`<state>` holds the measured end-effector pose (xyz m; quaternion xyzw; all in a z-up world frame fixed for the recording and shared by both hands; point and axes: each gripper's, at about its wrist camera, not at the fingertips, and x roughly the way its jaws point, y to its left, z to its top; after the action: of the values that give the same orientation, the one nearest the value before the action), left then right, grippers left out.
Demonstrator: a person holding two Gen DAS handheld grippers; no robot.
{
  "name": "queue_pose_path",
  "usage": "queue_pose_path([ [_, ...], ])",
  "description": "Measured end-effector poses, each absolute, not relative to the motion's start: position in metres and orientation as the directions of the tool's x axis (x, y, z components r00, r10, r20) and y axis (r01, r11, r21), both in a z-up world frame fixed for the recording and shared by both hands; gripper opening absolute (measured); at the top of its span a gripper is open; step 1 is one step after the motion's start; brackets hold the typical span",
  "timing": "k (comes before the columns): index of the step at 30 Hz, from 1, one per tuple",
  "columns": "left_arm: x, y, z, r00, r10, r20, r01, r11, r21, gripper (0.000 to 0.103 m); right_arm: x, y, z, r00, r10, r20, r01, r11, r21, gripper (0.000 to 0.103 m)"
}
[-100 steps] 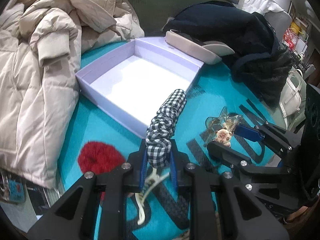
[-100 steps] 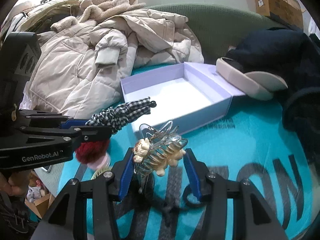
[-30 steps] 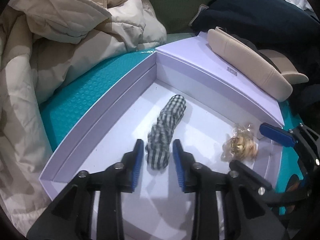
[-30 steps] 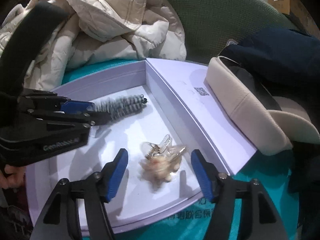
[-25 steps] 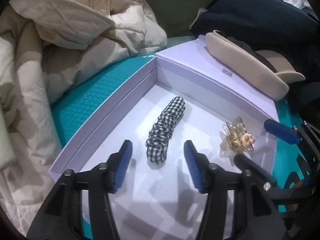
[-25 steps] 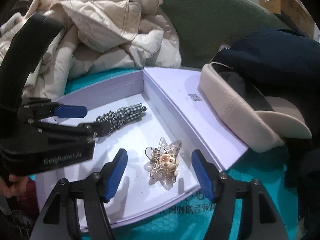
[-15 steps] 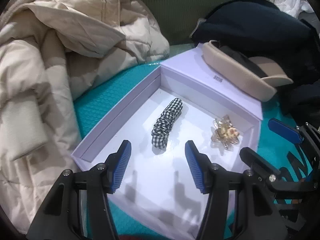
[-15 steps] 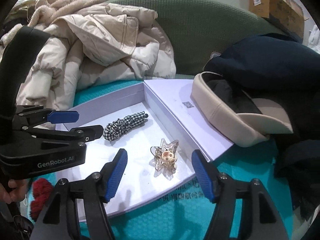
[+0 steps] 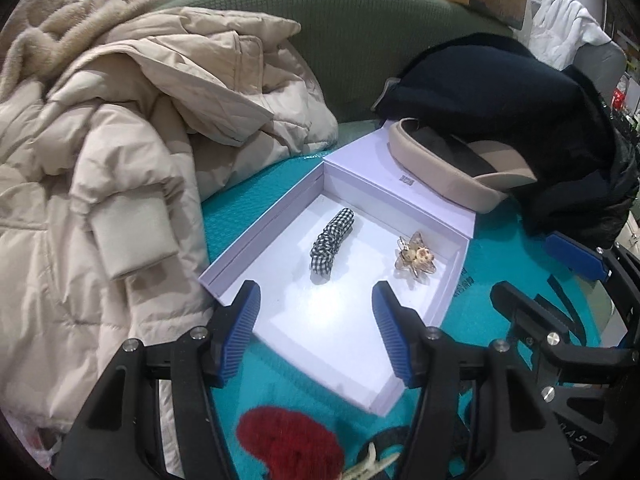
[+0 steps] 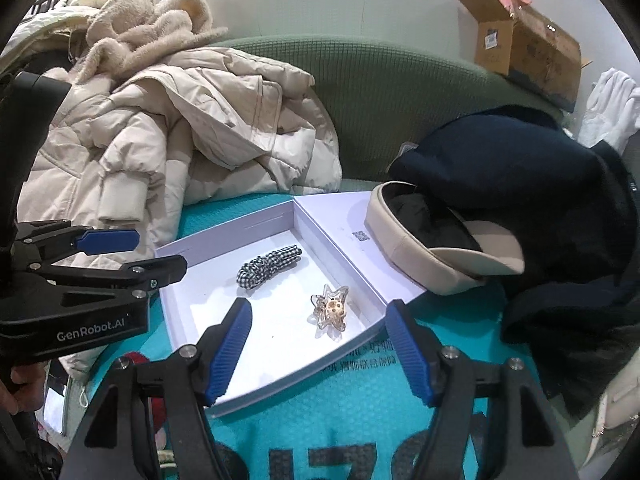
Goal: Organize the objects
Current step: 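Withdraw both tools from the box back toward the cream claw clip and black bow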
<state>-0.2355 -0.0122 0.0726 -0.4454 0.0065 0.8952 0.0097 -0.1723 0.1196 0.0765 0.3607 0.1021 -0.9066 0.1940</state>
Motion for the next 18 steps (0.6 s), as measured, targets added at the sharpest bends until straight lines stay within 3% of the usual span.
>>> queue_pose_path([
  [18, -0.149, -0.021, 0.107, -0.629, 0.000, -0.777, 0.001, -1.000, -0.001, 0.059, -0.097, 0.124, 0.098, -0.678, -0.281, -0.679, 0.432, -0.900, -0.060, 0.070],
])
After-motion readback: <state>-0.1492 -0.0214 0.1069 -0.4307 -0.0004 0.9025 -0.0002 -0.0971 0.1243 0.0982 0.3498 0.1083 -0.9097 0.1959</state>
